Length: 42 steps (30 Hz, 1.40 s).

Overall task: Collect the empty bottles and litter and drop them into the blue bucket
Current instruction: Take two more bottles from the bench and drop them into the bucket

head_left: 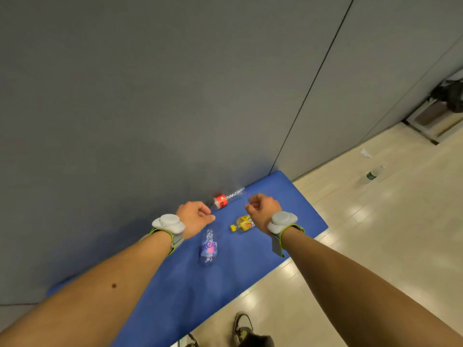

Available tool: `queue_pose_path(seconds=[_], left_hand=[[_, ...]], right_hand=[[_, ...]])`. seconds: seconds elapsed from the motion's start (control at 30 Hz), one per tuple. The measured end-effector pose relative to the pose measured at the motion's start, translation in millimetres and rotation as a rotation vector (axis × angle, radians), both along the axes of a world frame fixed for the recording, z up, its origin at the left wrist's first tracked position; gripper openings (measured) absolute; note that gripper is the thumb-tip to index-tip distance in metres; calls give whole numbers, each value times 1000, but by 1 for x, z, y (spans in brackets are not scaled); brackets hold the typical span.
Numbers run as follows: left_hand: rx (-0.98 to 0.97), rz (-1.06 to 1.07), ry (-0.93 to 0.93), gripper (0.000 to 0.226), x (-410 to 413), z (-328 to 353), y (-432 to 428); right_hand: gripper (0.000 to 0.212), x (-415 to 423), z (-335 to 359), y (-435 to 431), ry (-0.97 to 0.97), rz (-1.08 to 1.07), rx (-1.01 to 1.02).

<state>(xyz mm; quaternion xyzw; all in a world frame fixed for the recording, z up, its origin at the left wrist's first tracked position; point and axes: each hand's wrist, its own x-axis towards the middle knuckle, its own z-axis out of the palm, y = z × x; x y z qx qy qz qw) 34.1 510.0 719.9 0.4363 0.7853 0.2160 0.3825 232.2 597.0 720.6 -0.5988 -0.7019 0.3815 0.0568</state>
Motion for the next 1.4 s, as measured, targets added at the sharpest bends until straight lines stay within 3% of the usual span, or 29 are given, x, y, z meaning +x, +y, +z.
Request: queue_pose_path(seconds=[0.27, 0.57, 0.7, 0.9, 1.1, 1.23, 1.4], left_hand=[[-111, 91, -7, 18, 2, -108, 44], [-166, 160, 7, 21, 2, -202, 77], [-245, 130, 40, 38, -2, -248, 77], [-358, 126, 88, 70, 1, -302, 74], [-426, 127, 68, 60, 5, -338, 67], [-453, 161, 41, 66, 12, -351, 66], [-427, 224, 38, 55, 21, -354, 64]], right_hand=[[33, 6, -118, 58, -144, 124, -72], [35, 6, -218, 92, -144, 193, -133], [39, 12, -250, 102, -206, 253, -104], [62, 17, -292, 127, -418, 429, 4], [77, 19, -334, 135, -571, 571, -33], [72, 24, -349, 128, -612, 586, -20], [48, 30, -358, 120, -616, 585, 23]])
